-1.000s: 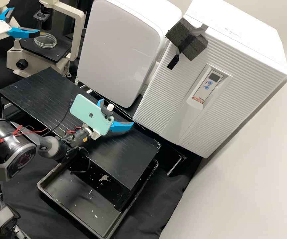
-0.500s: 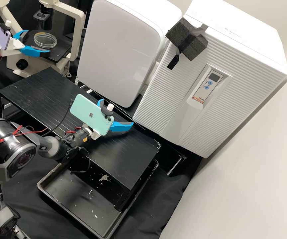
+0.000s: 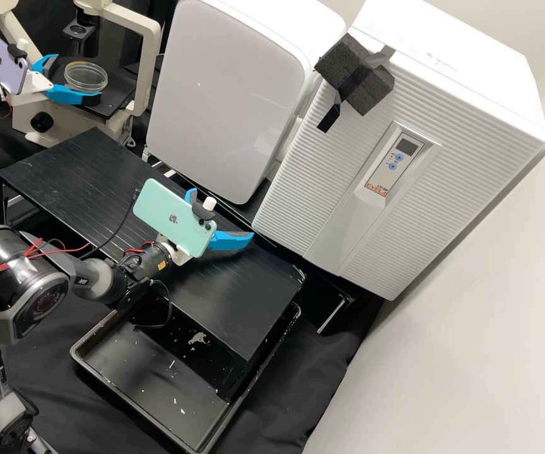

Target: Place the petri dish on the bench

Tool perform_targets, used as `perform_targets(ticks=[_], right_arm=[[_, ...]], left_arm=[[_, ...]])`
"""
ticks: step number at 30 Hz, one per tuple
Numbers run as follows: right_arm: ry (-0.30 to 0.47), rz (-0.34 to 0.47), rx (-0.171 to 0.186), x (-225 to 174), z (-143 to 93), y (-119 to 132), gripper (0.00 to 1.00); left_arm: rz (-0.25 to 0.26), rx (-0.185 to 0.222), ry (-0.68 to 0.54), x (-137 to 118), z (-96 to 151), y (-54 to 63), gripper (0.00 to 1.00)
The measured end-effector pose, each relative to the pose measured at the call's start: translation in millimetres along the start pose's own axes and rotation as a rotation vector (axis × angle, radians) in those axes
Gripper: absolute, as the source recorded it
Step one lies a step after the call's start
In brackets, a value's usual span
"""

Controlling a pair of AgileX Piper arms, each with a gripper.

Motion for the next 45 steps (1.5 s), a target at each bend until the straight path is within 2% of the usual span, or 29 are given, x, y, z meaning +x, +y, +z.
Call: perform_targets(ticks=[7,16,26,31,40,45], right_arm=[[0.000,0.000,0.000,0.0,0.0,0.0,1.00],[0.000,0.000,0.000,0.0,0.0,0.0,1.00],[0.000,0.000,0.000,0.0,0.0,0.0,1.00],[0.000,0.000,0.000,0.0,0.0,0.0,1.00],[0.000,0.000,0.000,0.0,0.0,0.0,1.00],[0.000,0.000,0.000,0.0,0.0,0.0,1.00]], left_arm=[[-0.004,-0.006,0.030,6.4,-2.5,-0.6,1.00],[0.023,-0.014,0.022,9.4,-1.0,-3.1,1.00],[0.054,-0.056,0.007,10.6,-1.1,-4.7,1.00],[0.056,-0.064,0.006,10.6,-1.1,-4.5,1.00],[0.056,-0.058,0.006,10.6,-1.1,-4.5,1.00],[0.044,-0.007,0.011,10.4,-0.2,-4.8,1.00]])
